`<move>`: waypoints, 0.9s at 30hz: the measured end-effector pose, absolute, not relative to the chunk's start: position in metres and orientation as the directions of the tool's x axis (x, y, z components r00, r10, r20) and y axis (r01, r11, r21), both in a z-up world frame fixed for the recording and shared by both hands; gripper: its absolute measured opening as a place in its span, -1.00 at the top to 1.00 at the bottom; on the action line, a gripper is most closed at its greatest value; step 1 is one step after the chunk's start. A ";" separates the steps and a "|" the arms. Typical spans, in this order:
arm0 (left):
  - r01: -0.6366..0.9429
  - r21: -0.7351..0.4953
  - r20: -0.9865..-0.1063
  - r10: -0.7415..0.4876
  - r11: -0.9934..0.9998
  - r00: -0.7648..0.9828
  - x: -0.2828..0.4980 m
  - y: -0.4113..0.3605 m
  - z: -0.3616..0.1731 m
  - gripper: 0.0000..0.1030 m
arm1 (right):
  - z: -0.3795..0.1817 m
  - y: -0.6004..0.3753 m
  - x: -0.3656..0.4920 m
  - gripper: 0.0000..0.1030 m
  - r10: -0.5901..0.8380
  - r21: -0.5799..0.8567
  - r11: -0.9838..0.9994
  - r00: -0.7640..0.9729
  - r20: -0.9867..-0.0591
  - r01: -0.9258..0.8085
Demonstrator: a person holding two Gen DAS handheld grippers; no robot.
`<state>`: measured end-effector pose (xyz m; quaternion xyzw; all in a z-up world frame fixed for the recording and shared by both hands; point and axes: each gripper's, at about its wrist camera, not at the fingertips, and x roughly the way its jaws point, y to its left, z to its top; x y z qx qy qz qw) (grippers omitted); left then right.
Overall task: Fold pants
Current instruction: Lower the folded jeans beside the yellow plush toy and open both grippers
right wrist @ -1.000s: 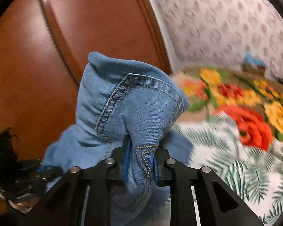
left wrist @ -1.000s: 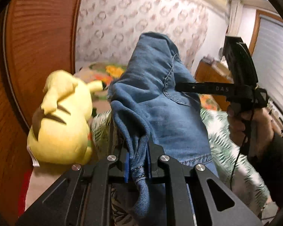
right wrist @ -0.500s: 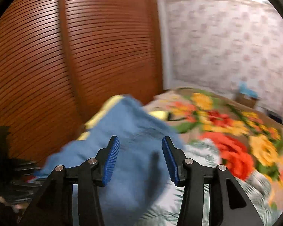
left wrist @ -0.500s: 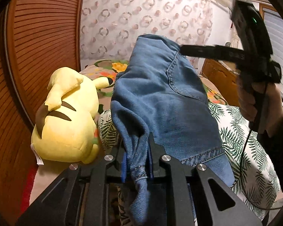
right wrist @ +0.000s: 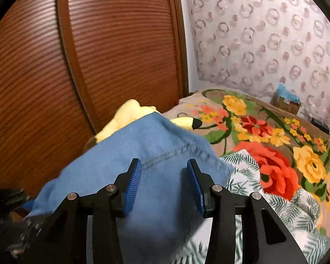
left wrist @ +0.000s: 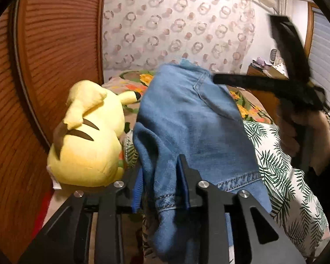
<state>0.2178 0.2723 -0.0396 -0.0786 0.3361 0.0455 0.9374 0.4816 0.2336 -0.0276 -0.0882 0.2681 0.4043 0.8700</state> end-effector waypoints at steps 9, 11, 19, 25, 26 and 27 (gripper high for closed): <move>-0.120 -0.075 -0.557 0.058 0.990 0.828 0.180 0.237 0.001 -0.59 | -0.029 0.147 0.375 0.13 0.665 0.096 0.679 0.555 -0.500 -0.727; -0.123 -0.053 -0.563 0.072 0.991 0.823 0.175 0.225 0.007 -0.60 | -0.026 0.127 0.352 0.13 0.666 0.110 0.691 0.570 -0.482 -0.715; -0.066 0.004 -0.491 0.060 0.998 0.869 0.142 0.173 0.032 -0.73 | -0.021 0.065 0.271 0.13 0.629 0.086 0.742 0.646 -0.432 -0.665; -0.013 0.024 -0.461 0.023 1.000 0.887 0.121 0.138 0.044 -0.74 | -0.020 0.032 0.217 0.13 0.600 0.074 0.773 0.687 -0.409 -0.631; -0.005 0.028 -0.455 0.017 1.000 0.890 0.118 0.132 0.046 -0.74 | -0.020 0.028 0.210 0.13 0.595 0.075 0.779 0.694 -0.406 -0.623; 0.004 0.027 -0.451 0.009 1.000 0.893 0.115 0.127 0.047 -0.74 | -0.019 0.023 0.201 0.13 0.588 0.078 0.786 0.702 -0.402 -0.613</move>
